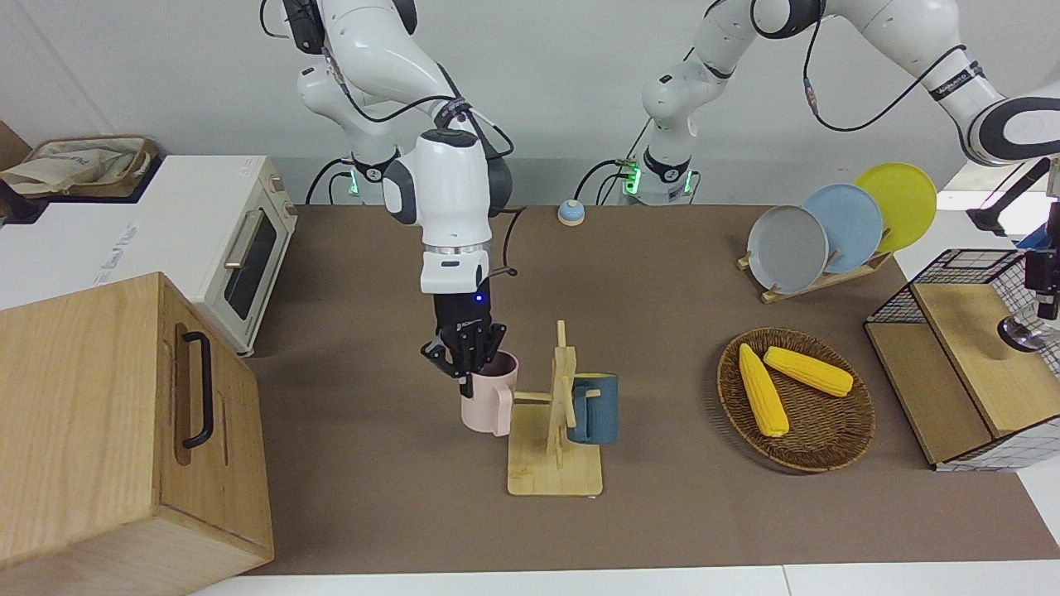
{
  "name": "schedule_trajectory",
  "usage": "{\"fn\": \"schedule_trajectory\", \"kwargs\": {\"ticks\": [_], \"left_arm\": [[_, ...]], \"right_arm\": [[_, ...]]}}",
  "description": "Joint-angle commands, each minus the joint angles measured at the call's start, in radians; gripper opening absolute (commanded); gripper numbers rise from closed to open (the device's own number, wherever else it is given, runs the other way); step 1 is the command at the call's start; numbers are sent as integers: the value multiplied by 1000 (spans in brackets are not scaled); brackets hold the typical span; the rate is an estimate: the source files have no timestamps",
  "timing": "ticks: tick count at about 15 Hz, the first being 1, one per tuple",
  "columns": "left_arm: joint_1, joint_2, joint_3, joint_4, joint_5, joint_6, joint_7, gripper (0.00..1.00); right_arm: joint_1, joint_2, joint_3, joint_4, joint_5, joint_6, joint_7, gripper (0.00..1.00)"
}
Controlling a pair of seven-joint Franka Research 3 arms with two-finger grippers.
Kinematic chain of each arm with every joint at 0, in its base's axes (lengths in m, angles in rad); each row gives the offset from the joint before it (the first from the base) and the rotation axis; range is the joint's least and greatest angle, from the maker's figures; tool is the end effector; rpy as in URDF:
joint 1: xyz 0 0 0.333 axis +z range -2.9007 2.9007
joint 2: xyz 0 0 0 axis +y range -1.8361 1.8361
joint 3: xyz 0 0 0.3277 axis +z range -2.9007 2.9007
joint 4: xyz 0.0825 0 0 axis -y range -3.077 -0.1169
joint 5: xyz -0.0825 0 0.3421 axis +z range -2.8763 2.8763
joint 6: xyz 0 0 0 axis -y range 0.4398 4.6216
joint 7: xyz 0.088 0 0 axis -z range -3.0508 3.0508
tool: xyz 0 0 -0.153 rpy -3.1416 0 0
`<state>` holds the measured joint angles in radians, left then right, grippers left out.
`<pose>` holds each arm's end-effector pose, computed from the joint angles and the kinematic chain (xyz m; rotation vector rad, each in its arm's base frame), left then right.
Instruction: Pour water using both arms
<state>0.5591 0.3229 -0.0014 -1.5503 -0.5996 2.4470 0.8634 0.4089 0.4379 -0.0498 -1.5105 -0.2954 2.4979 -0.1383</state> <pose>0.5960 0.3518 0.5188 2.9053 0.0712 1.1400 0.6716 0.2520 0.4621 2.6605 0.9641 0.8302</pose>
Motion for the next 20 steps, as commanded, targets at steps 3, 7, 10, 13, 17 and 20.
{"fn": "schedule_trajectory", "kwargs": {"ticks": [3, 7, 10, 13, 17, 20], "left_arm": [[-4, -45, 9, 13, 29, -71, -43, 0], [-2, -67, 17, 16, 30, -108, -56, 0], [-1, -82, 21, 21, 30, -140, -63, 0], [-4, -96, 12, 22, 62, -141, -101, 0], [-19, -134, 3, 21, 132, -148, -193, 0], [-39, -159, 4, 19, 138, -148, -230, 0]], "right_arm": [[-32, -85, 24, -77, 10, -36, -6, 77], [-56, -146, 25, -128, 9, -68, -43, 77], [-77, -182, 25, -131, 9, -148, -102, 75], [-105, -212, 25, -161, 2, -151, -154, 73], [-147, -280, 25, -252, -8, -139, -198, 65], [-162, -321, 25, -310, -31, -145, -189, 44]]}}
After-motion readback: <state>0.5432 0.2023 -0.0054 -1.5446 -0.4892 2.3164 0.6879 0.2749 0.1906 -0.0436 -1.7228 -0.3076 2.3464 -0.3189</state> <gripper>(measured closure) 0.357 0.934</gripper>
